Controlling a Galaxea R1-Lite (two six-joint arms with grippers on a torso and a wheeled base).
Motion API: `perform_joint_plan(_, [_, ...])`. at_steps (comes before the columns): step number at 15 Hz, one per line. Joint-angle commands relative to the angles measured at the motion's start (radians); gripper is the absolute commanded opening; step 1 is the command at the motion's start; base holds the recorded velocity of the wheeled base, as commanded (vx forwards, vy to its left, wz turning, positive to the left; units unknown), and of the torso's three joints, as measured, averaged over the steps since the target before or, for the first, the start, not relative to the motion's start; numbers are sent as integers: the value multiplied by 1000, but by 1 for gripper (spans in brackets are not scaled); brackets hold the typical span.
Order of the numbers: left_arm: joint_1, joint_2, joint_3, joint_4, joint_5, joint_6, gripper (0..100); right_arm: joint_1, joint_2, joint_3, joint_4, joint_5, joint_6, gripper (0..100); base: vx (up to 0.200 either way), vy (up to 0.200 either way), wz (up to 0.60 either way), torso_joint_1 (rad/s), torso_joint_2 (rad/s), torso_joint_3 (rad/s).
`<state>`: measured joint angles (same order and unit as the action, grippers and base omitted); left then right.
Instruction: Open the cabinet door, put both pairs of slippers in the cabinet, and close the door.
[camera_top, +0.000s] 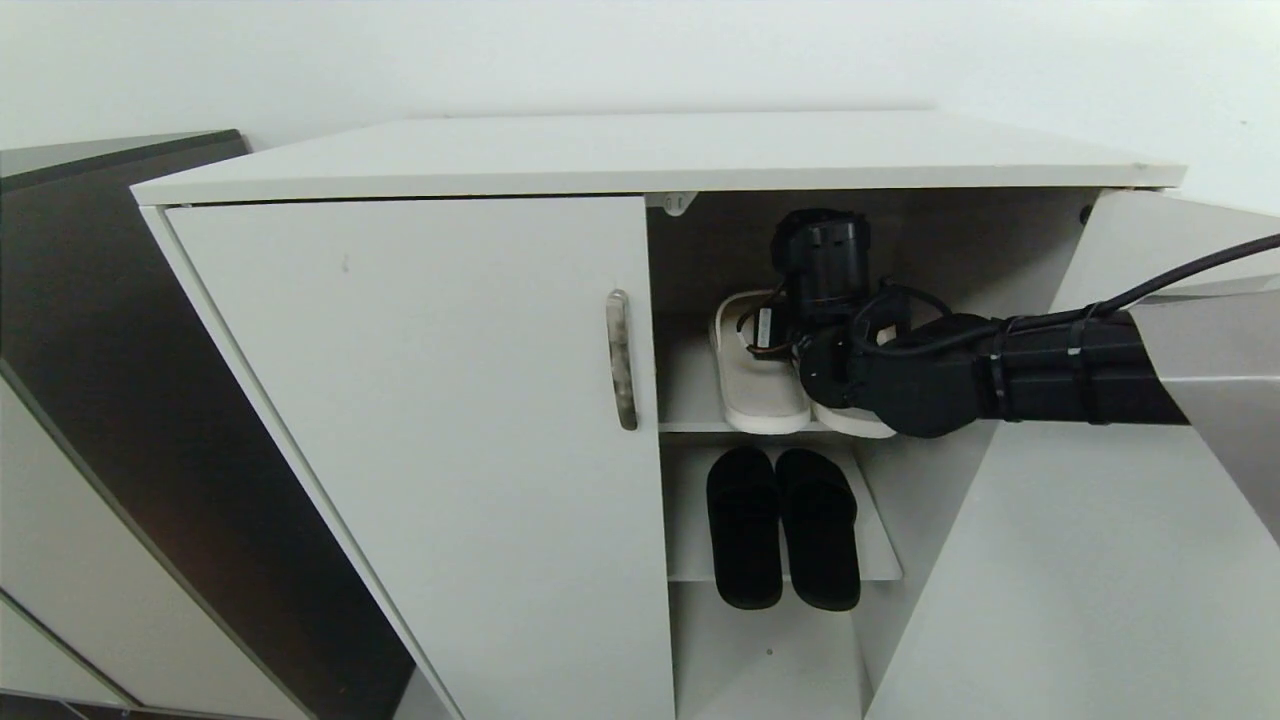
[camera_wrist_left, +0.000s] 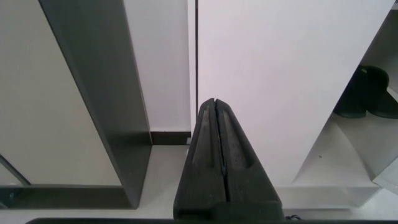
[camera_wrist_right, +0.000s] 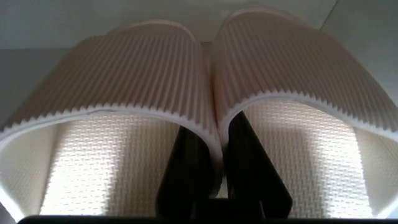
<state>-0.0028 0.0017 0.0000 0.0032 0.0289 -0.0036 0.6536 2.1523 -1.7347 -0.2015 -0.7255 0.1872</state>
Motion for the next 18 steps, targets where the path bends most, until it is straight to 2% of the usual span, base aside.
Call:
perform_joint_plan(1, [0, 0, 0, 0, 0, 1, 0, -2, 17, -8, 1, 0, 0, 0, 0, 0, 0, 0, 0, 0])
perform_joint_plan(8, [0, 0, 0, 0, 0, -1, 0, -2, 41, -5, 7, 0, 0, 0, 0, 0, 0, 0, 0, 0])
perform_joint_plan(9, [0, 0, 0, 0, 2, -1, 0, -2, 38, -6, 30, 0, 3, 100, 0, 0, 0, 0, 0, 0])
perform_joint_plan(13, [0, 0, 0, 0, 2, -1, 0, 8, -11, 17, 39, -2, 6, 100, 0, 0, 0, 0, 0, 0])
perform_joint_plan(18, [0, 0, 0, 0, 2, -3, 0, 101, -213, 251, 34, -9, 18, 100, 0, 0, 0, 0, 0, 0])
